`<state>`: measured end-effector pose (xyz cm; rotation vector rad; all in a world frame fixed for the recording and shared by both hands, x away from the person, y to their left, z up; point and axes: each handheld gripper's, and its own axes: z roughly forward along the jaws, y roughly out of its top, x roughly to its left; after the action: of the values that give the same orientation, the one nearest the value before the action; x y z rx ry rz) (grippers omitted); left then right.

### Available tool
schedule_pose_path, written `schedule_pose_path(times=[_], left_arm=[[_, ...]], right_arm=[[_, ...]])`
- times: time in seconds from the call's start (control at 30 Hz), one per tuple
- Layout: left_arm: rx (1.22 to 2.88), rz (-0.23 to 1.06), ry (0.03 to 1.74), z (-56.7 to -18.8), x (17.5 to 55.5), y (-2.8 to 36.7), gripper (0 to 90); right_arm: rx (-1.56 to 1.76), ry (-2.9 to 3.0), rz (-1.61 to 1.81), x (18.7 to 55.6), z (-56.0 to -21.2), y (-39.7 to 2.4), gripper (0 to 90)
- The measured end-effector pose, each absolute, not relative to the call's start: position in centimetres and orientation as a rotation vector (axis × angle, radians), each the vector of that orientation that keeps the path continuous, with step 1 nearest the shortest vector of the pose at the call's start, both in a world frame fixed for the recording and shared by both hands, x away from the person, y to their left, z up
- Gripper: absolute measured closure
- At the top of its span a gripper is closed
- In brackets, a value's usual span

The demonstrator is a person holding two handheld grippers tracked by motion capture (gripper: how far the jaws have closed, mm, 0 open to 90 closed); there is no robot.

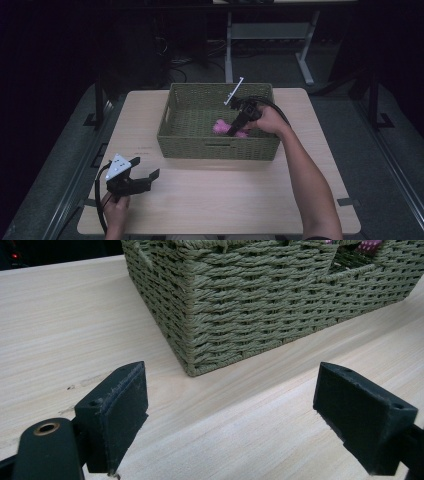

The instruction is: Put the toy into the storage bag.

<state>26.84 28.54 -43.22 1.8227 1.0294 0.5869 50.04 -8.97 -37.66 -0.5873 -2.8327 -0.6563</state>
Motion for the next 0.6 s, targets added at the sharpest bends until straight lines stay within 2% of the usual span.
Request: schedule_pose_path(times=[0.37, 0.6], left_arm=[[1.821, 0.589, 1.031, -43.22, 26.86, 28.56, 13.9], [1.821, 0.589, 1.031, -43.21, 26.86, 28.55, 13.9]], right_arm=[[-0.608, -2.817, -0.692, 50.06, -37.24, -9.02, 52.2], [-0.638, -2.818, -0.698, 49.87, -37.05, -9.44, 45.6]])
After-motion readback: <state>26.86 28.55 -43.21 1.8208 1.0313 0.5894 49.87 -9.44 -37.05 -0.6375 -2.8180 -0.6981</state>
